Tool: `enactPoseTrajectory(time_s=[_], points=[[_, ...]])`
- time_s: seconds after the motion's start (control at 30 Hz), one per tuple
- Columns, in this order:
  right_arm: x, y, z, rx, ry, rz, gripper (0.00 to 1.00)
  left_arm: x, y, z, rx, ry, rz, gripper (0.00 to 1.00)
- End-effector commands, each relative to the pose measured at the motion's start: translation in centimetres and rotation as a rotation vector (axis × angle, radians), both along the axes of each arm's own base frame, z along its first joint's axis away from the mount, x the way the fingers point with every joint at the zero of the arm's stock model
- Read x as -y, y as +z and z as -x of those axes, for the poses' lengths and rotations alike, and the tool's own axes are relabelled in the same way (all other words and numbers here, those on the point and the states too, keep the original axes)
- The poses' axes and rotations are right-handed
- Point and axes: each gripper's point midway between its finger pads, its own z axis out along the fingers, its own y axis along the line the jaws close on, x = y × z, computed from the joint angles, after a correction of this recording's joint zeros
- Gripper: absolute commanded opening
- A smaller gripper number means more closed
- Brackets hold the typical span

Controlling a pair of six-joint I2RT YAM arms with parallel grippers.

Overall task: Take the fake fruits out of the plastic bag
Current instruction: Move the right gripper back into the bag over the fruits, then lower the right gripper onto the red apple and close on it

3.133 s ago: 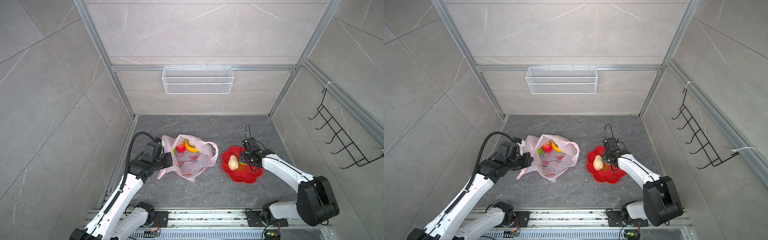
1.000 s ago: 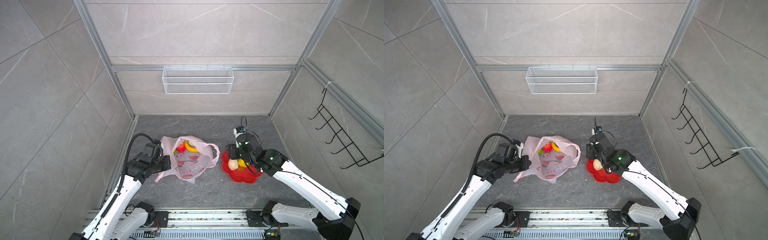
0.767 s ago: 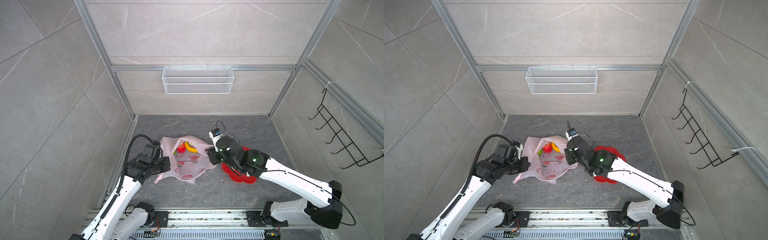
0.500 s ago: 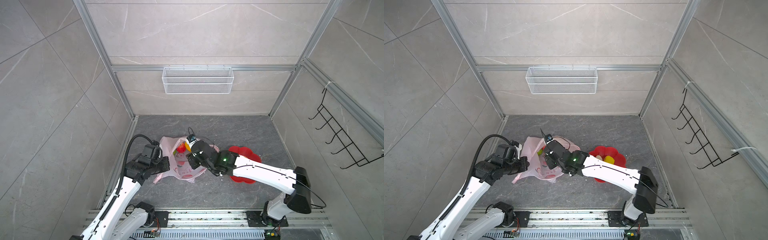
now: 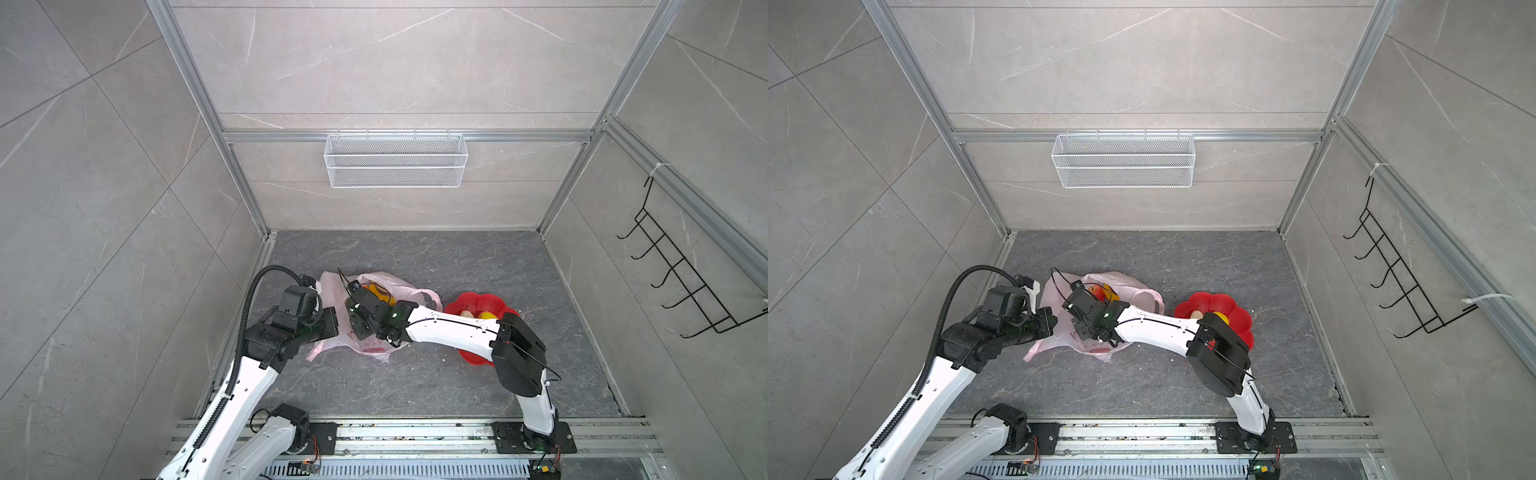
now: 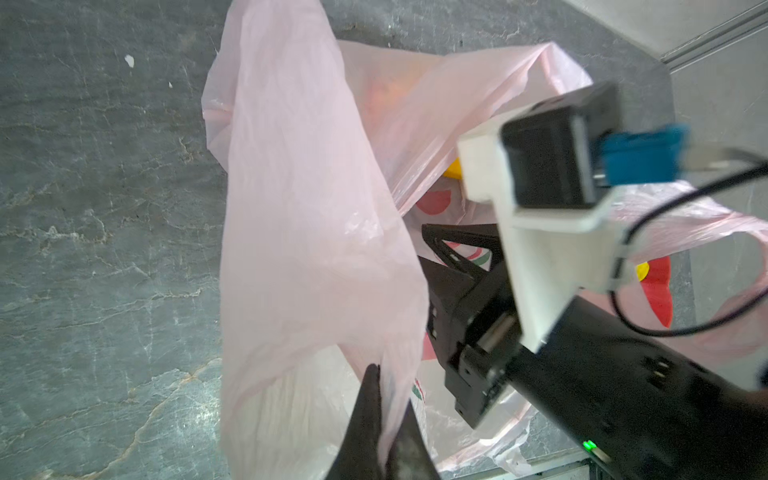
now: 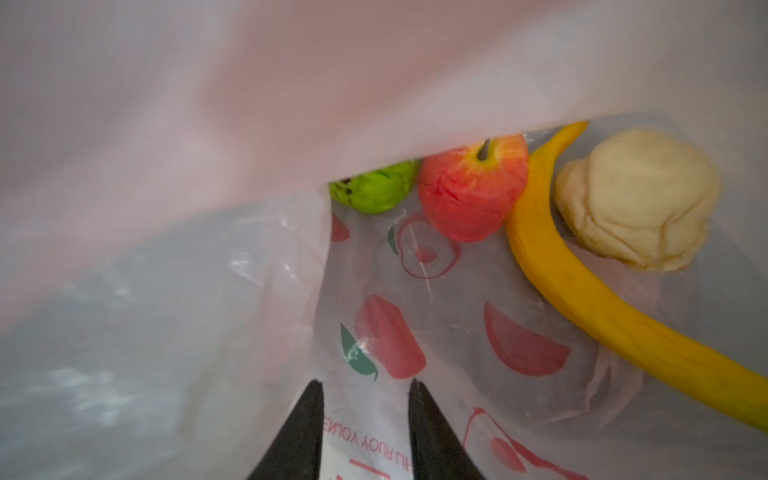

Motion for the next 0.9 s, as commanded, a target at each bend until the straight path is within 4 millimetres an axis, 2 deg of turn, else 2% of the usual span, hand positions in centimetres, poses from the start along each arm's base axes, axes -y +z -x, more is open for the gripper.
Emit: enactPoseTrajectory(time_s=[0.0, 0.2, 0.33, 0.5, 0.63, 0.87], points=[[-0.3, -0.7, -0.6, -0.022, -0.025, -0.015, 0.36, -0.2, 2.4, -1.1, 0.084, 0.019, 0.003, 0.04], [0.0, -1.7, -0.1, -0.042, -0.010, 0.002, 0.36, 0.0, 2.3, -1.8, 0.084, 0.022, 0.001, 0.03], [0.3, -2.7, -0.5, -0.057, -0.016, 0.026, 0.36, 0.2, 2.7, -1.8, 0.102, 0.015, 0.020, 0.03], [0.6, -3.8, -2.2, -0.064, -0.068, 0.025, 0.38, 0.1, 2.5, -1.2, 0.101, -0.001, 0.016, 0.04], [0.7, -4.3, -3.8, -0.027, -0.117, 0.029, 0.39, 0.3, 1.5, -0.7, 0.068, -0.025, 0.004, 0.04], [0.7, -3.5, -6.4, 0.058, -0.194, -0.029, 0.45, 0.4, 0.2, -0.1, 0.024, -0.055, -0.011, 0.04]])
